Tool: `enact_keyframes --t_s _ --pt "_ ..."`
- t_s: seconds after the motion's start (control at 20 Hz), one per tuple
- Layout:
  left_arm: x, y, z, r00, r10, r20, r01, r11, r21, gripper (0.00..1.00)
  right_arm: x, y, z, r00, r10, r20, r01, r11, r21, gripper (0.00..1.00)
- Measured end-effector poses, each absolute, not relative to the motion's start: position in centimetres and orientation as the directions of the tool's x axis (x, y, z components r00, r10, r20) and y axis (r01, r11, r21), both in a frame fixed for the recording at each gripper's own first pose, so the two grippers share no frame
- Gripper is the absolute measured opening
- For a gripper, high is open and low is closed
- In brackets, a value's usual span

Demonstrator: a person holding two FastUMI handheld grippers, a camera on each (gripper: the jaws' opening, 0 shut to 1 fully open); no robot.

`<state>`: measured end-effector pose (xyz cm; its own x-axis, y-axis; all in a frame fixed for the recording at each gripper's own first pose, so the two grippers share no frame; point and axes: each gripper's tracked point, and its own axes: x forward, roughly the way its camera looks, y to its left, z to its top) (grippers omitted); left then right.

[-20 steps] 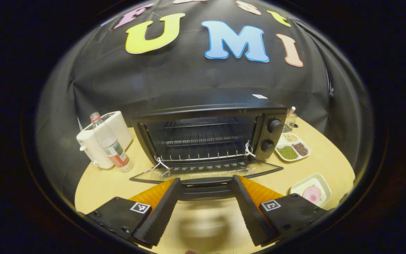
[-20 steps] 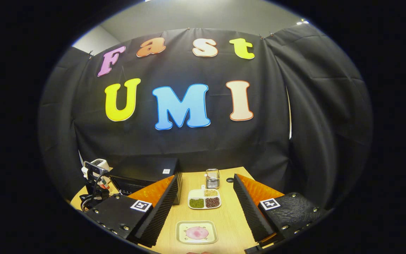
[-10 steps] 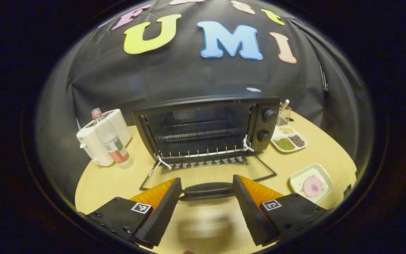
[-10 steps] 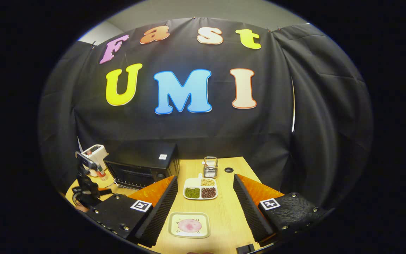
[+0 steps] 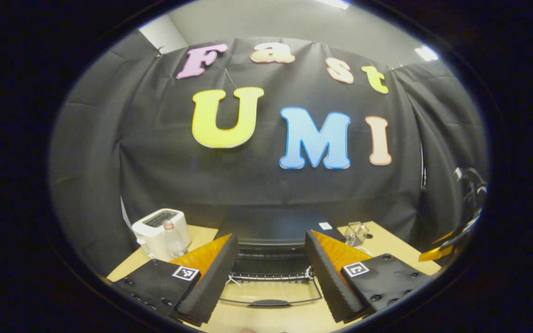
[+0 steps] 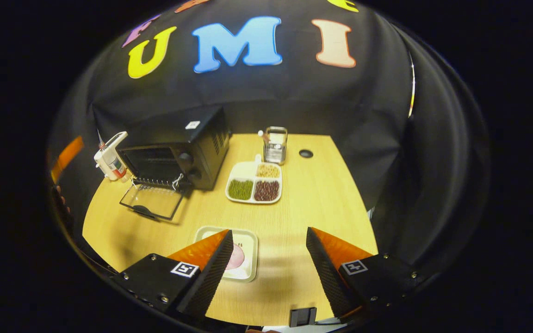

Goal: Open the electric oven with the left hand, put the food in, and close the electric oven.

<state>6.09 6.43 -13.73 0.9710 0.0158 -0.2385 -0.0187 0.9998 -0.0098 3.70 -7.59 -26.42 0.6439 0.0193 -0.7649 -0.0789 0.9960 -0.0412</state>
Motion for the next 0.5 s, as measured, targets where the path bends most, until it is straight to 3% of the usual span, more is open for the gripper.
enact_keyframes --t_s 0.1,0.25,0.3,0.35,0.45,0.5 --pt "5.4 6.6 -10.8 0.981 0.026 -0.193 -0.030 0.999 -0.015 1.00 3.6 -7.6 -28.8 0.560 0.053 -0.827 -0.060 0.998 0.023 0.96" --pt "3.8 7.1 -7.4 0.990 0.039 -0.132 -0.039 0.999 0.006 0.91 3.7 -7.2 -33.2 0.444 0.065 -0.894 -0.036 0.998 0.055 0.96" --pt "3.2 7.5 -7.1 0.991 0.052 -0.127 -0.050 0.999 0.019 1.00 3.7 -7.2 -34.6 0.412 0.062 -0.909 -0.038 0.998 0.051 0.96" --pt "2.8 8.1 -7.3 0.989 0.070 -0.127 -0.066 0.997 0.033 1.00 3.6 -7.0 -35.7 0.377 0.067 -0.924 -0.035 0.998 0.058 0.96" --pt "1.8 9.4 -8.1 0.984 0.103 -0.148 -0.098 0.994 0.040 1.00 3.4 -6.7 -37.5 0.311 0.081 -0.947 -0.024 0.997 0.077 0.80" --pt "1.3 10.0 -8.4 0.981 0.115 -0.157 -0.111 0.993 0.033 1.00 3.6 -6.5 -38.3 0.289 0.085 -0.954 -0.026 0.996 0.081 0.80"
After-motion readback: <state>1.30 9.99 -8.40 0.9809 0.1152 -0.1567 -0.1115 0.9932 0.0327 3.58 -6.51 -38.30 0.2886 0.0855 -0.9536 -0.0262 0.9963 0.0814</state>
